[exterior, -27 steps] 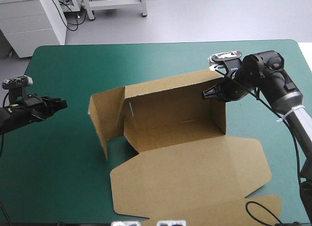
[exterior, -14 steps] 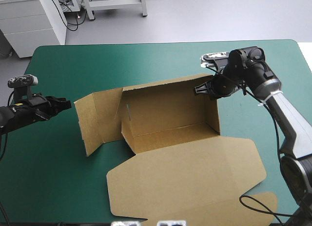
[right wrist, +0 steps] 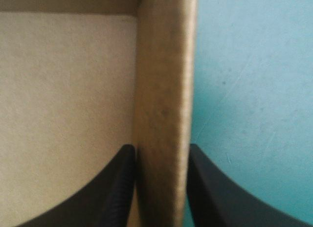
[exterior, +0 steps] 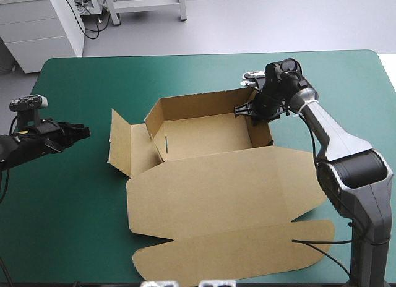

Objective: Fold the box

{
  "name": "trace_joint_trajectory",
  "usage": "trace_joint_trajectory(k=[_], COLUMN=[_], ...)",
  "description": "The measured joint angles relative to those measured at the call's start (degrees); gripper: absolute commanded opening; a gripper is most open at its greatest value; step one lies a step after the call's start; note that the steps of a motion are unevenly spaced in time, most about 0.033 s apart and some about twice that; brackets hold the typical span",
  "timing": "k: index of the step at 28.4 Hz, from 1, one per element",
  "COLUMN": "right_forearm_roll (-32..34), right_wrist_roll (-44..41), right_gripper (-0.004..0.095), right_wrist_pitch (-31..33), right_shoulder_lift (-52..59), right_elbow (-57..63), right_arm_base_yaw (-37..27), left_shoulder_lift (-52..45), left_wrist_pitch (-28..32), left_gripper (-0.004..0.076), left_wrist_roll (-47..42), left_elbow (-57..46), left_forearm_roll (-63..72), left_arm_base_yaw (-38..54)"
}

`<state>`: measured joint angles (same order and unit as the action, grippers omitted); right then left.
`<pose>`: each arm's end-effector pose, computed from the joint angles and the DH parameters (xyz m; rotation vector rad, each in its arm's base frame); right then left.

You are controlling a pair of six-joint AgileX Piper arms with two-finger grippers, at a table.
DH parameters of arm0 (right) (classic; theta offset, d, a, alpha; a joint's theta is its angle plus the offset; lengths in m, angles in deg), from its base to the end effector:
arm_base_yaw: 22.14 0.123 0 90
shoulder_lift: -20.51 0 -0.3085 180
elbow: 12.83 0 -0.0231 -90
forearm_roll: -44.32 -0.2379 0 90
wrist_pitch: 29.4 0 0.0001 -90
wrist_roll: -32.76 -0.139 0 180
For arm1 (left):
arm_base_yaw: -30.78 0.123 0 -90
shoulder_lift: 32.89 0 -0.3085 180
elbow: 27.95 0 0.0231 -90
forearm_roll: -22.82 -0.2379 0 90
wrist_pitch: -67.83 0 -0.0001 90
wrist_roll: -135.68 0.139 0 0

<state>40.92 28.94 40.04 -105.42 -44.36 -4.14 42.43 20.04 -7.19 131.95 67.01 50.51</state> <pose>0.4338 0.1491 0.2443 -0.3359 2.8517 0.1597 0.2565 0.0157 0.3396 -0.0429 2.2350 -0.4094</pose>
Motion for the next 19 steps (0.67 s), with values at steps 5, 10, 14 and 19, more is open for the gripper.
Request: trace_joint_trajectory(k=[5,10,14,19], right_forearm_roll=[0.1,-0.6,-1.4,-2.6], right_wrist_roll=[0.0,-0.9,-1.1,-1.3], right_gripper=[0.0738,0.0738,0.0738,0.0738], right_wrist_pitch=[1.4,1.3,1.6,1.5], right_shoulder_lift=[-0.3,0.7,4.0,10.4], right_elbow=[-1.8,-6.6,-7.1,-3.8], right_arm_base_yaw=[0.1,0.1,0.1,0.1], left_shoulder_lift=[0.0,0.0,0.0,0.0], left_wrist_pitch=[-0.1,-0.1,-0.1,-0.3], left_gripper=[0.0013,0.001,0.0008,0.0008], left_wrist_roll=[0.0,0.0,0.0,0.0], left_elbow=[0.0,0.0,0.0,0.0], left_forearm_roll=[0.0,0.0,0.0,0.0], left_arm_base_yaw=[0.0,0.0,0.0,0.0])
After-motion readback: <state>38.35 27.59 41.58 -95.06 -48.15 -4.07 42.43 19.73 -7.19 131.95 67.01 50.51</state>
